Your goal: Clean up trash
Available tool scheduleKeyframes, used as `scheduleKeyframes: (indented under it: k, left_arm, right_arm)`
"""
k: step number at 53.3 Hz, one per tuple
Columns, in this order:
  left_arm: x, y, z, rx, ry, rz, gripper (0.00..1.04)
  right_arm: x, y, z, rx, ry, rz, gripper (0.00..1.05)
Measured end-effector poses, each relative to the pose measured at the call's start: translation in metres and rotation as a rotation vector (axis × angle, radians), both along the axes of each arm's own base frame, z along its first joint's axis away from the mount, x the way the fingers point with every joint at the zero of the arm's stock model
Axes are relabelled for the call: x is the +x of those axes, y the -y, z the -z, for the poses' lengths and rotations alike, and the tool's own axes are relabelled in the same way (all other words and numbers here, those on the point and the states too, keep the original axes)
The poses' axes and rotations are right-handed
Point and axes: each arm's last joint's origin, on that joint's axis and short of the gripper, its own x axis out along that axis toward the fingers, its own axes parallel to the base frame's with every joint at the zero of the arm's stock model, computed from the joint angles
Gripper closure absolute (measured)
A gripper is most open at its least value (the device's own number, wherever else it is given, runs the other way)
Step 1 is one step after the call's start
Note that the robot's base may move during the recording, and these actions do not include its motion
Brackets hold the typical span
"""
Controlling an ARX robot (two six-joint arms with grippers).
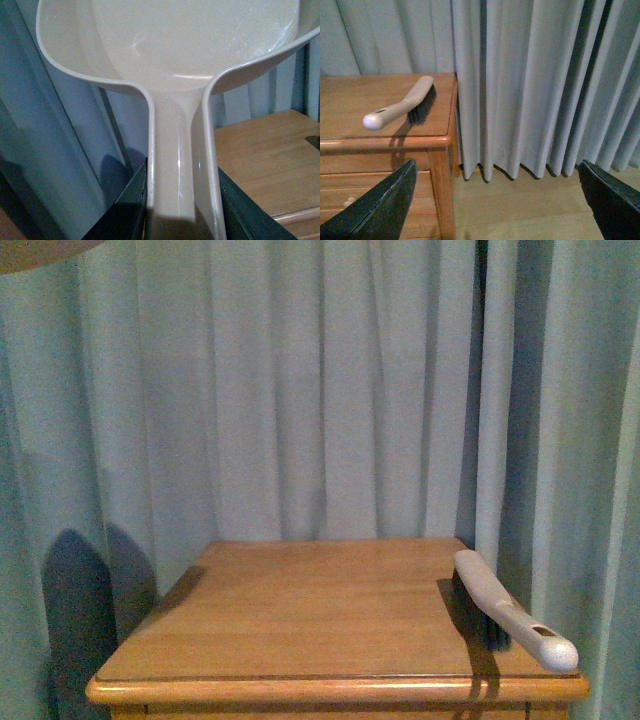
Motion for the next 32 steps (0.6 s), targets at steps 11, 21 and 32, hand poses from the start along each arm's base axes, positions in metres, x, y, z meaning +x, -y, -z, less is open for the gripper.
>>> scheduleKeyframes:
  k: [11,21,32]
  left_arm:
    - [-0.038,-0.013,0.011,-0.004,0.028,-0.001,0.77]
    - [-0.055,-0.017,0.022,-0.02,0.025,-0.024,0.77]
    - [-0.057,-0.018,0.023,-0.03,0.027,-0.025,0.77]
  right_arm:
    - [0.0,0.0,0.0,0.0,0.0,0.0,0.07]
    - [0.0,0.0,0.0,0.0,0.0,0.0,0.07]
    - [0.006,-0.006,0.006,-0.104,-0.201,0.205,0.07]
